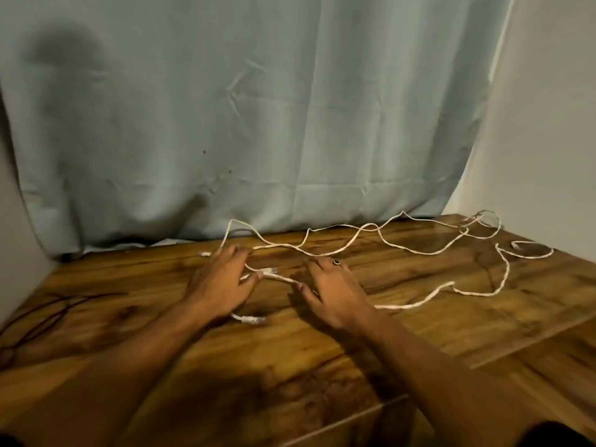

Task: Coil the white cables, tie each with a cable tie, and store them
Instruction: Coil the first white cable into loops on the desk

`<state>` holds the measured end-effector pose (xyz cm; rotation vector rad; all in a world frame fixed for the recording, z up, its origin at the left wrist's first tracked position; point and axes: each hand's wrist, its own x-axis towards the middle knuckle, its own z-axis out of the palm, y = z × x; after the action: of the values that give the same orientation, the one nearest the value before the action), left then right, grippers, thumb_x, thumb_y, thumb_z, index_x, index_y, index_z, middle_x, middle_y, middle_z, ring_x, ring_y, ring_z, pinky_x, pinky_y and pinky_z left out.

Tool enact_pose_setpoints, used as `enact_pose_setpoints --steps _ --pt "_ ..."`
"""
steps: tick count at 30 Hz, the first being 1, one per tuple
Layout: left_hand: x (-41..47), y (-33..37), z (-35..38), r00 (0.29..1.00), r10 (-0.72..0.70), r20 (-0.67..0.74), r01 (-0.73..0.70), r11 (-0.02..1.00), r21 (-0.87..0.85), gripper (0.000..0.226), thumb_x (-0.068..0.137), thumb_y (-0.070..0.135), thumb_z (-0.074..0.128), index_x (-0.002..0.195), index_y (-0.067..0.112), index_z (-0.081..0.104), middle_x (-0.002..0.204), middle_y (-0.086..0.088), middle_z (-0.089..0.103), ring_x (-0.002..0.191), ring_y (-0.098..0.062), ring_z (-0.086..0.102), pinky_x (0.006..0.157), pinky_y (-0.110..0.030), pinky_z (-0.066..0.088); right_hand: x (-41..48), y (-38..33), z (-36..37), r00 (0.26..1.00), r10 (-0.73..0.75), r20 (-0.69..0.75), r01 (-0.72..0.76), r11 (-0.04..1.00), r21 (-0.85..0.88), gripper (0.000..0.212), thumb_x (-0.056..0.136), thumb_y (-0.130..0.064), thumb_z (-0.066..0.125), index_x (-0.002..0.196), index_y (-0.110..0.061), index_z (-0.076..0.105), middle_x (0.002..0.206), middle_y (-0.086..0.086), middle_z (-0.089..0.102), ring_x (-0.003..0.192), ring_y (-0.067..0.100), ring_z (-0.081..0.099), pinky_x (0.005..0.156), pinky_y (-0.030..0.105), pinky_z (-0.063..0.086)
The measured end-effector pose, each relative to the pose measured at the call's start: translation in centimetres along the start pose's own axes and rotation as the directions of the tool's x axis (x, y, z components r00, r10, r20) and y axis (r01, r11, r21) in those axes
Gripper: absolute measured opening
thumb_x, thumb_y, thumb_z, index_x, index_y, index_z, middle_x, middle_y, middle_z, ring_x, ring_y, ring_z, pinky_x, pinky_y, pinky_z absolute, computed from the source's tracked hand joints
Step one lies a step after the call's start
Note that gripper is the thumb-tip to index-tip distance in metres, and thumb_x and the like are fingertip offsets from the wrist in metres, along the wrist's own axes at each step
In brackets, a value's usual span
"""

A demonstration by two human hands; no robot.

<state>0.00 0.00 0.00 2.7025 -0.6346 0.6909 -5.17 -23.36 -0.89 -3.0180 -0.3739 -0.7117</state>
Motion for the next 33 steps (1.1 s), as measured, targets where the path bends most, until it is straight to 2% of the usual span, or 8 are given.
enact_pose_setpoints --steps 7,10,13,19,22,27,31,33 --pt "-2.4 -0.7 1.3 0.91 -0.4 0.111 0.368 0.901 0.23 0.043 0.095 0.056 0.057 0.12 0.021 0.064 0.129 -0.008 0.062 0.122 -0.031 0.055 0.096 -0.043 0.048 -1.6 0.9 1.6 0.986 0.146 0.075 -0.147 0.989 0.007 0.037 0.1 -0.045 0.048 0.12 -0.019 0.064 0.117 0.009 0.066 0.108 0.032 0.063 0.091 0.042 0.052" --pt "-2.3 -1.0 2.4 0.915 -0.38 0.134 0.399 0.902 -0.165 0.027 0.102 0.04 0.056 0.088 0.022 0.071 0.093 -0.002 0.072 0.096 -0.025 0.067 0.082 -0.038 0.05 -1.5 1.1 1.8 0.979 0.198 0.04 -0.2 0.979 0.029 0.029 0.101 -0.039 0.05 0.116 -0.021 0.067 0.114 0.006 0.067 0.104 0.031 0.065 0.086 0.041 0.054" --pt "-1.4 0.3 2.4 0.927 -0.307 0.216 0.34 0.443 -0.83 0.029 0.106 0.025 0.052 0.092 0.013 0.074 0.074 -0.002 0.069 0.075 -0.019 0.065 0.072 -0.032 0.051 -1.4 1.1 2.0 0.979 0.204 0.017 -0.205 0.979 0.021 0.025 0.102 -0.036 0.05 0.118 -0.022 0.064 0.115 0.004 0.067 0.101 0.03 0.068 0.081 0.041 0.055" --pt "3.5 2.6 1.8 0.939 -0.265 0.219 0.237 0.04 -0.971 0.042 0.109 0.037 0.039 0.114 0.012 0.072 0.055 0.003 0.038 0.041 -0.008 0.031 0.057 -0.03 0.046 -1.1 0.9 2.2 0.99 0.139 0.031 -0.137 0.989 -0.057 0.023 0.103 -0.032 0.049 0.122 -0.023 0.057 0.111 0.005 0.071 0.096 0.031 0.07 0.07 0.037 0.049" --pt "5.6 3.4 1.1 0.963 -0.118 0.243 0.227 -0.131 -0.965 0.038 0.109 0.024 0.036 0.129 0.007 0.063 0.065 0.0 0.053 0.048 -0.01 0.045 0.071 -0.036 0.047 -0.9 1.0 2.3 0.987 0.152 0.05 -0.148 0.987 -0.065 0.024 0.102 -0.026 0.05 0.125 -0.022 0.053 0.111 0.005 0.072 0.096 0.031 0.071 0.073 0.039 0.053" --pt "6.7 4.1 1.1 0.973 -0.031 0.227 0.224 -0.063 -0.972 0.041 0.109 0.037 0.038 0.139 0.02 0.06 0.091 -0.009 0.072 0.063 -0.017 0.068 0.062 -0.029 0.056 0.3 1.0 2.9 0.988 0.131 0.082 -0.126 0.99 -0.063 0.026 0.102 -0.023 0.051 0.127 -0.021 0.049 0.115 0.007 0.07 0.099 0.031 0.07 0.072 0.04 0.05" --pt "6.7 3.7 2.6 0.959 -0.187 0.215 0.224 0.03 -0.974 0.051 0.106 0.053 0.032 0.135 0.025 0.064 0.077 -0.005 0.07 0.042 -0.008 0.047 0.038 -0.018 0.035 1.7 0.7 3.5 0.982 0.157 0.108 -0.145 0.983 -0.112 0.034 0.1 -0.024 0.057 0.133 -0.02 0.053 0.128 0.007 0.06 0.111 0.031 0.063 0.083 0.043 0.053" --pt "7.0 3.0 3.3 0.943 -0.211 0.256 0.246 -0.072 -0.966 0.053 0.109 0.048 0.029 0.138 0.015 0.06 0.068 -0.003 0.062 0.038 -0.006 0.033 0.037 -0.018 0.027 2.0 0.6 3.7 0.977 0.176 0.124 -0.163 0.981 -0.105 0.036 0.099 -0.024 0.059 0.134 -0.017 0.054 0.13 0.008 0.056 0.114 0.031 0.06 0.087 0.044 0.053"
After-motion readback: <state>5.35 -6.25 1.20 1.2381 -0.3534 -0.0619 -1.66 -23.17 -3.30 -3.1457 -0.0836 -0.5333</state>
